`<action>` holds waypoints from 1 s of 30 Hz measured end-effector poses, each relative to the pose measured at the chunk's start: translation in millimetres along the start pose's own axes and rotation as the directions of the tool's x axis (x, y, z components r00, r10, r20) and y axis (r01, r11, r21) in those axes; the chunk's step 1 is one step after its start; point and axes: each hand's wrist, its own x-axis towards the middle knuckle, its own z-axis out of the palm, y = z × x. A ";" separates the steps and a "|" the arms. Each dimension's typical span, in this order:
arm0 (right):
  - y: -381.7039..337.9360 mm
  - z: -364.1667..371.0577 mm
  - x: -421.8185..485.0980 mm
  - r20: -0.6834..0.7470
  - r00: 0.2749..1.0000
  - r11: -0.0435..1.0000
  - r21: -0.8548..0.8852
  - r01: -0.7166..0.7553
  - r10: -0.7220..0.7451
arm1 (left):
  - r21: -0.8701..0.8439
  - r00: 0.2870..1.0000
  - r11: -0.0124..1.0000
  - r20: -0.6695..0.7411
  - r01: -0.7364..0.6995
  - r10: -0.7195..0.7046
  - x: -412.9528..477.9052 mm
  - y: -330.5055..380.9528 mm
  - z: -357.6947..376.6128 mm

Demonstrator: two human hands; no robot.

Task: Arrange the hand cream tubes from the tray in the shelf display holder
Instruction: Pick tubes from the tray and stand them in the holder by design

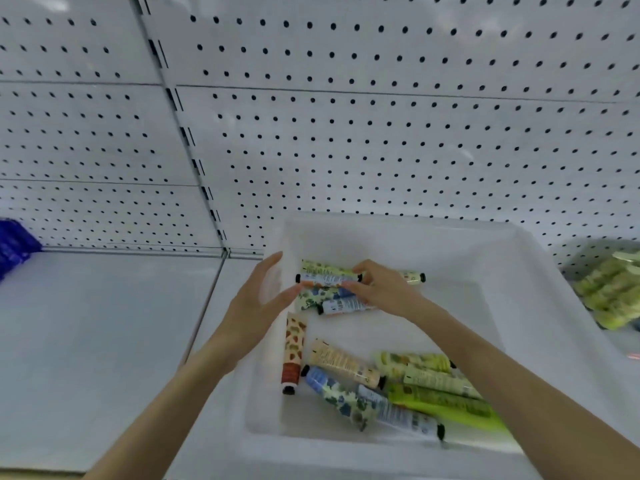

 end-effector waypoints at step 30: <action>-17.6 -14.6 -5.8 -0.070 0.994 0.727 0.687 -0.017 0.089 | 0.305 0.994 0.952 -0.102 0.001 0.032 9.3 3.3 2.6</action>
